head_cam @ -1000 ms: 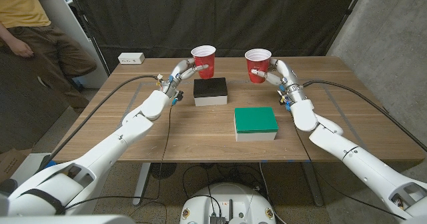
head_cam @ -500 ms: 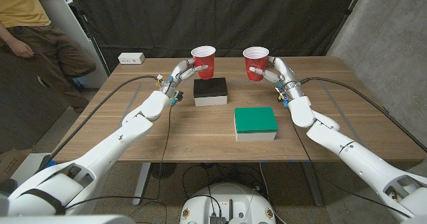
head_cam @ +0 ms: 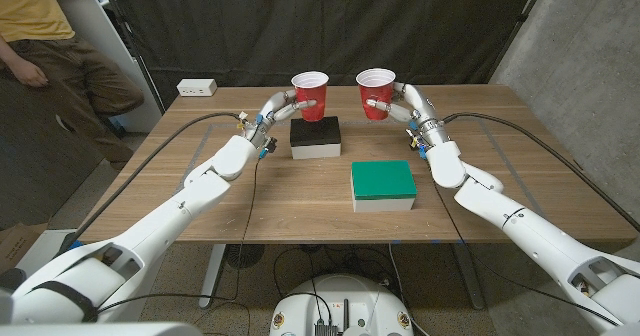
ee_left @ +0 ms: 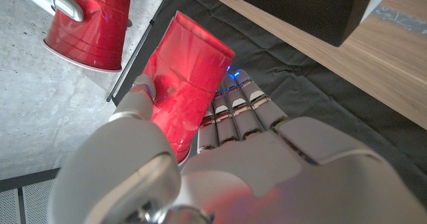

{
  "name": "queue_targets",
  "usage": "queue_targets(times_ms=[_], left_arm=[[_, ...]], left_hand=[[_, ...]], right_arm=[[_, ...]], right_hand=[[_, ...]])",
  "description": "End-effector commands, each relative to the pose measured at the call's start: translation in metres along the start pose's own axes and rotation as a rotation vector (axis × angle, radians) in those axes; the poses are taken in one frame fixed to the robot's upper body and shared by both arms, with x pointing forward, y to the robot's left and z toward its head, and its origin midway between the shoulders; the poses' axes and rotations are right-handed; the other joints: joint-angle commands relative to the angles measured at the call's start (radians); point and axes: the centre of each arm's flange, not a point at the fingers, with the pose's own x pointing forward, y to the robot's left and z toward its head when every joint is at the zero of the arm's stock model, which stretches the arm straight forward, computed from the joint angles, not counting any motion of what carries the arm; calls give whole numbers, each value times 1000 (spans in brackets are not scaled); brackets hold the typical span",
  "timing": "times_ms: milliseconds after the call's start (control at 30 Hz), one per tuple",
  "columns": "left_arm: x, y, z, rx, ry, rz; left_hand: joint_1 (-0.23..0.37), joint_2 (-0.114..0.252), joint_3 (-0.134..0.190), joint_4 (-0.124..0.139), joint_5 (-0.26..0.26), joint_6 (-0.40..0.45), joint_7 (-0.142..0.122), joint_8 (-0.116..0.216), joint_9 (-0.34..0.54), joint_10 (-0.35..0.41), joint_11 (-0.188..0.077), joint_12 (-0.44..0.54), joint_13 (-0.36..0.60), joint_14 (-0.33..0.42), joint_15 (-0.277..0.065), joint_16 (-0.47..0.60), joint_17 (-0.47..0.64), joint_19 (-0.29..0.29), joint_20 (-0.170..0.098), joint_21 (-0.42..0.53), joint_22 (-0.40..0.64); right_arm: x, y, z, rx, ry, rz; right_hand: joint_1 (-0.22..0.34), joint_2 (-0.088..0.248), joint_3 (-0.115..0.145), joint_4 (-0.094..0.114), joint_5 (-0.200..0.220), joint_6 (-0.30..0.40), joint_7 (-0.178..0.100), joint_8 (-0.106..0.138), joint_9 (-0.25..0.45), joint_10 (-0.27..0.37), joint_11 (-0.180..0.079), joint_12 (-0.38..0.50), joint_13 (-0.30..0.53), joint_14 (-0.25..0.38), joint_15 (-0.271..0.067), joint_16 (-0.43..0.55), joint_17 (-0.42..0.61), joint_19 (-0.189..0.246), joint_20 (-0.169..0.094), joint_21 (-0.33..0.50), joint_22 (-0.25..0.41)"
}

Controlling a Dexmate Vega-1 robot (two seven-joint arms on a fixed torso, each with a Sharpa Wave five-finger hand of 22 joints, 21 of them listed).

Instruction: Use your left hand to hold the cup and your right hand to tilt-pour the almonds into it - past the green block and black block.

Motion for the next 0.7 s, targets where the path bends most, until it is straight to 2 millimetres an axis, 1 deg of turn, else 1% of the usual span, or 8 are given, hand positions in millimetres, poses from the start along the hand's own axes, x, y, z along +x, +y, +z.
queue_targets(times_ms=[33, 167, 400, 700], left_arm=[[4, -9, 5, 16, -13, -47], [4, -11, 5, 16, -13, -55], [5, -15, 7, 21, -18, -73], [7, -20, 9, 29, -25, -99]], left_hand=[[13, 2, 6, -1, 6, 12, -1, 8, 2, 7, 6, -1, 6, 9, -57, 2, 2, 10, -22, 1, 1], [14, 2, 7, -1, 7, 14, -1, 8, 2, 8, 6, -1, 6, 9, -57, 1, 2, 11, -21, 2, 1], [16, 3, 8, -1, 7, 18, -1, 8, 2, 8, 3, -2, 6, 9, -57, 0, 2, 12, -20, 2, 1], [17, 3, 8, -1, 7, 22, 0, 8, 2, 13, 4, -1, 6, 12, -57, 0, 2, 13, -20, 1, 1]], right_arm=[[8, 7, 8, -15, -18, 19], [12, 9, 10, -19, -21, 25], [18, 11, 13, -27, -27, 35], [24, 8, 18, -63, -37, 13]], right_hand=[[8, 8, -1, 6, -1, 6, 0, 5, 3, 7, -1, -1, 2, 8, -48, 5, 1, 12, -1, 5, 6], [8, 8, -2, 6, -2, 7, 0, 5, 3, 11, -3, 0, 2, 9, -50, 5, 2, 12, -1, 5, 6], [9, 9, -2, 6, -2, 9, -1, 5, 3, 13, 0, -1, 3, 11, -51, 5, 1, 15, -1, 7, 6], [9, 10, -3, 6, -4, 16, -1, 7, 3, 16, 1, -2, 3, 17, -50, 7, 2, 18, -1, 10, 6]])
